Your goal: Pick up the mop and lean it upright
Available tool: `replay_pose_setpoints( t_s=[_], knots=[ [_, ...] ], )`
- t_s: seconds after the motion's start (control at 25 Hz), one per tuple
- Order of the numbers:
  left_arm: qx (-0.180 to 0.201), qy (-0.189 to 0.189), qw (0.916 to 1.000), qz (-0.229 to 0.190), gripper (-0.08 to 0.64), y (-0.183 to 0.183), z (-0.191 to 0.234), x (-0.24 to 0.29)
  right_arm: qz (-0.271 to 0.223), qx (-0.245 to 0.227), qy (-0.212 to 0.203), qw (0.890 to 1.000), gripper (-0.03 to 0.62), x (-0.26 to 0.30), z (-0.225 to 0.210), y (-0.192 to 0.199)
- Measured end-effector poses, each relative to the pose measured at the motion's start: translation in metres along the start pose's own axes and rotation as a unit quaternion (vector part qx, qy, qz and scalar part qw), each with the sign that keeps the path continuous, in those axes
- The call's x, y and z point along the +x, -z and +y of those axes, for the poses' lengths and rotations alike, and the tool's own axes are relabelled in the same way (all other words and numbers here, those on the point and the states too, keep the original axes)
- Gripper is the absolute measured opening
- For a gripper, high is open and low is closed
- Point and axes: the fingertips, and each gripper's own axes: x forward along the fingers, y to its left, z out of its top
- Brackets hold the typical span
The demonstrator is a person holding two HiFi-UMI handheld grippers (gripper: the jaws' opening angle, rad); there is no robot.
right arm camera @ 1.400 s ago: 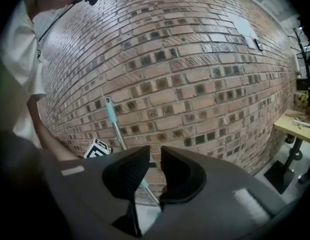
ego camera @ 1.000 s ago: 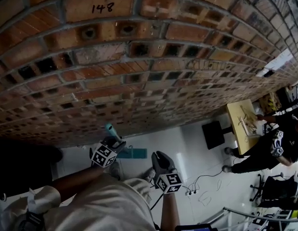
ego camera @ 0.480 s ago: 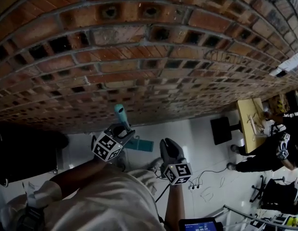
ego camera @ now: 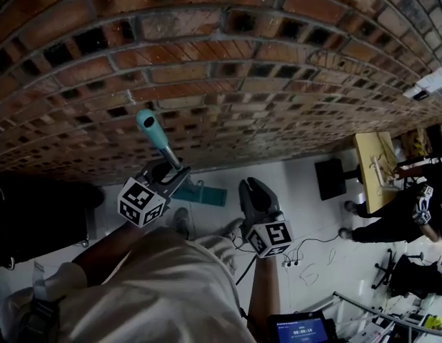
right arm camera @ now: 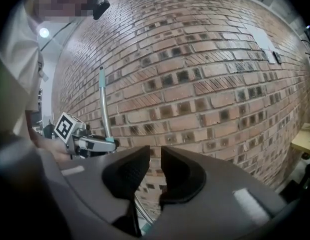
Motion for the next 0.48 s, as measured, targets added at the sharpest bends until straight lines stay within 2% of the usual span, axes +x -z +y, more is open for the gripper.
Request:
replay_pose_setpoints(
  t_s=[0.48],
  knots=[
    [0.027, -0.006, 0.9996, 0.004, 0.132, 0.010, 0.013, -0.004, 0.012, 0.017, 0.005, 1.000, 0.063, -0.008, -0.004, 0.018]
  ],
)
